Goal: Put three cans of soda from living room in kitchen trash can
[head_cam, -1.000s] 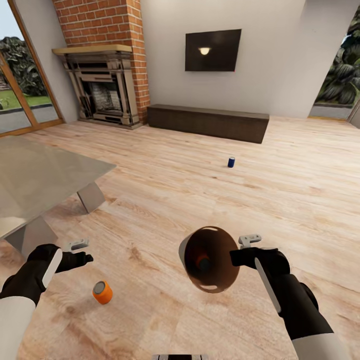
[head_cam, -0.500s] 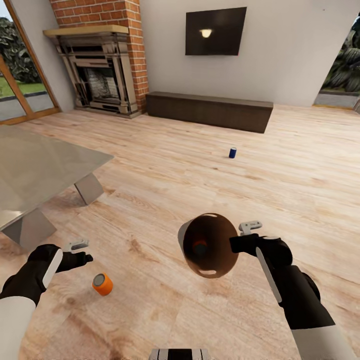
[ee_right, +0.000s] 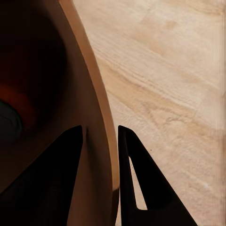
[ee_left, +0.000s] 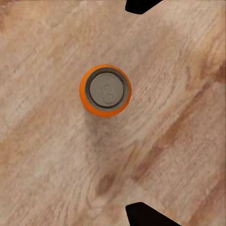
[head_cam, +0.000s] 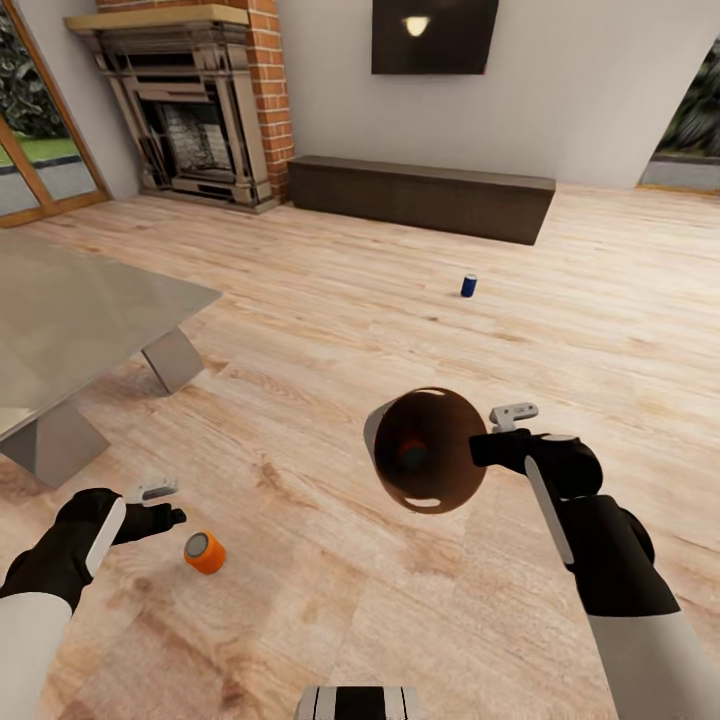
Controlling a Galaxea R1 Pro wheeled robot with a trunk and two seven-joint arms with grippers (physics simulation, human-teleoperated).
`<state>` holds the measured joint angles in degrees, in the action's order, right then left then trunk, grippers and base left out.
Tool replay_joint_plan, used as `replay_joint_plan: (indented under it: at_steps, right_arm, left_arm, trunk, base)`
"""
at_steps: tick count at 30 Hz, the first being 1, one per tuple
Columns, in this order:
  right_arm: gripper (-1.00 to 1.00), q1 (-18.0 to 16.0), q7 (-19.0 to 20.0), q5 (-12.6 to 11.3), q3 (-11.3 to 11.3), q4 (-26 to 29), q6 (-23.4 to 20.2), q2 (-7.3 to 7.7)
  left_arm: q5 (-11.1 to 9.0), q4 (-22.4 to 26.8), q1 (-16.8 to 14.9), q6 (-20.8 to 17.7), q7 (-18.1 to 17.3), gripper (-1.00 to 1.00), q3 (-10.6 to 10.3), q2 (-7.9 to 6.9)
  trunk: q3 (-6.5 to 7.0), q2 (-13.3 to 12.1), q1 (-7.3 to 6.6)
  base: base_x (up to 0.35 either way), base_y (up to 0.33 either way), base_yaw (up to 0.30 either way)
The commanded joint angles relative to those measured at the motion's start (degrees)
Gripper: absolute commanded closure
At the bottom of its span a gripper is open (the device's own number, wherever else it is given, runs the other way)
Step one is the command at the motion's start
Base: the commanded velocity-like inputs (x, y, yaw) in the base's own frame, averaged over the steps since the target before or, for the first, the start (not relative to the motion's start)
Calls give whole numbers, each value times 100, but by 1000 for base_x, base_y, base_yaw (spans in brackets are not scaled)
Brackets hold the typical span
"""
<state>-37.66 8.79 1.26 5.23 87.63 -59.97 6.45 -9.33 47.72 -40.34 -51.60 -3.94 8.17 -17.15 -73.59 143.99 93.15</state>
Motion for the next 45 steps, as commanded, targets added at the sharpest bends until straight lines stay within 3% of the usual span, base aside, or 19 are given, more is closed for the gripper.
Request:
replay_joint_plan:
  at_steps: [1, 6, 15, 21, 27, 45]
  right_arm:
    - [100, -24, 0, -83, -2, 27, -3, 34]
    - [100, -64, 0, -84, 0, 162, -3, 92]
    - [100, -50, 0, -98, 60, 175, -3, 75]
    - [100, -49, 0, -99, 79, 175, -3, 53]
    - [100, -37, 0, -100, 83, 169, -3, 63]
    - [100, -37, 2, -93, 71, 177, -3, 63]
  left_arm:
    - [2, 0, 0, 0, 3, -100, -2, 5]
    - [5, -2, 0, 142, 111, -100, -15, 40]
    - [-6, 19, -4, 171, 150, -100, -35, 70]
    - [17, 5, -8, 161, 156, -100, -51, 209]
    - [3, 9, -1, 167, 153, -100, -46, 235]
    - [5, 9, 0, 215, 167, -100, -49, 238]
  trunk:
    - [-22, 2, 2]
    - [-133, 9, 15]
    - [-133, 9, 15]
    - [-133, 9, 15]
    - [-133, 9, 15]
    - [-532, 33, 61]
  base:
    - [0, 0, 0]
    - [0, 0, 0]
    - [3, 0, 0]
    - [174, 0, 0]
    - [58, 0, 0]
    - [2, 0, 0]
